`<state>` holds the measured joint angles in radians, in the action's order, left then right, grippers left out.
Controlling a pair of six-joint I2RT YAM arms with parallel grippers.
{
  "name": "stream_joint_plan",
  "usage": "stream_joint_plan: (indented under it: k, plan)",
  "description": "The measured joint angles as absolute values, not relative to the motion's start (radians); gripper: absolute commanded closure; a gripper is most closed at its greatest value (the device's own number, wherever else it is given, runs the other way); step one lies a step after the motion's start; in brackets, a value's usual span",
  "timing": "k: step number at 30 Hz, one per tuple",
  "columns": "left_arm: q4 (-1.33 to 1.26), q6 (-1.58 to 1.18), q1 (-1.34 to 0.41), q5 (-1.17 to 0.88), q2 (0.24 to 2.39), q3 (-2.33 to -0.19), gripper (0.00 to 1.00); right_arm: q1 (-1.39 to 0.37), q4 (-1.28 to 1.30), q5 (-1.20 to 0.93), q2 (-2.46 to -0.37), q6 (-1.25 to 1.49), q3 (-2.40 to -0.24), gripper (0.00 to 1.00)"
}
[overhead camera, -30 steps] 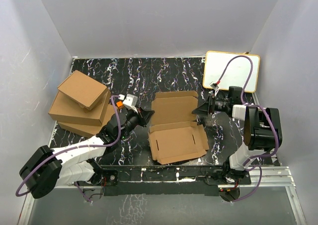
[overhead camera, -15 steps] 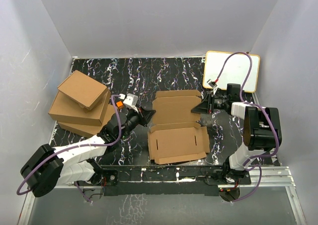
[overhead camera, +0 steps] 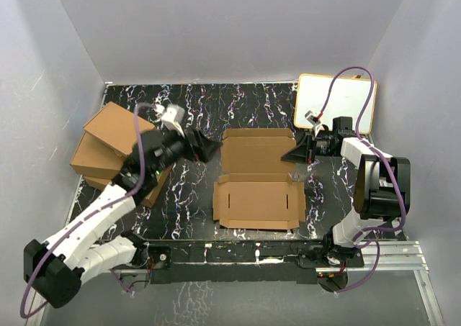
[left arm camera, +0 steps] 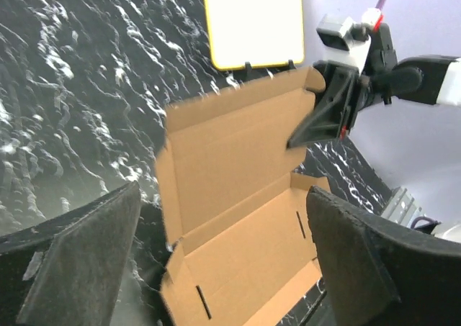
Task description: Fold the paper box
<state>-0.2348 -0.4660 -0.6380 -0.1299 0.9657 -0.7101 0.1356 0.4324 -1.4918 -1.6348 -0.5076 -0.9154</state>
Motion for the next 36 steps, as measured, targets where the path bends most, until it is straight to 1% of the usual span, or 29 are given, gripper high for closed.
stream_joint_plan:
  k: [2,5,9,12,15,19,22,27,30,36]
  plan:
    - [-0.109,-0.447,-0.546,-0.216,0.989,-0.850,0.03,0.136,0.487,-1.491,-1.635,-0.562,-0.925,0.92]
    - [0.076,-0.389,-0.453,-0.337,1.099,-1.093,0.03,0.136,0.565,-1.492,-1.635,-0.636,-0.939,0.92]
    - [0.255,-0.291,-0.415,-0.530,1.308,-1.344,0.04,0.135,0.641,-1.493,-1.635,-0.713,-0.954,0.92]
    - [0.353,-0.224,-0.408,-0.661,1.452,-1.438,0.04,0.135,0.682,-1.495,-1.635,-0.752,-0.961,0.92]
    - [0.412,-0.165,-0.408,-0.771,1.580,-1.473,0.05,0.135,0.707,-1.496,-1.634,-0.776,-0.962,0.92]
    - [0.439,-0.113,-0.408,-0.837,1.648,-1.474,0.08,0.135,0.733,-1.499,-1.634,-0.797,-0.962,0.92]
    - [0.459,-0.062,-0.408,-0.879,1.679,-1.486,0.13,0.135,0.748,-1.499,-1.634,-0.813,-0.966,0.92]
    - [0.474,-0.002,-0.409,-0.940,1.739,-1.530,0.24,0.131,0.764,-1.499,-1.635,-0.833,-0.980,0.92]
    - [0.477,0.018,-0.418,-0.965,1.774,-1.532,0.38,0.130,0.776,-1.499,-1.636,-0.843,-0.982,0.92]
    - [0.500,0.046,-0.451,-0.990,1.865,-1.557,0.54,0.128,0.797,-1.499,-1.636,-0.865,-0.988,0.92]
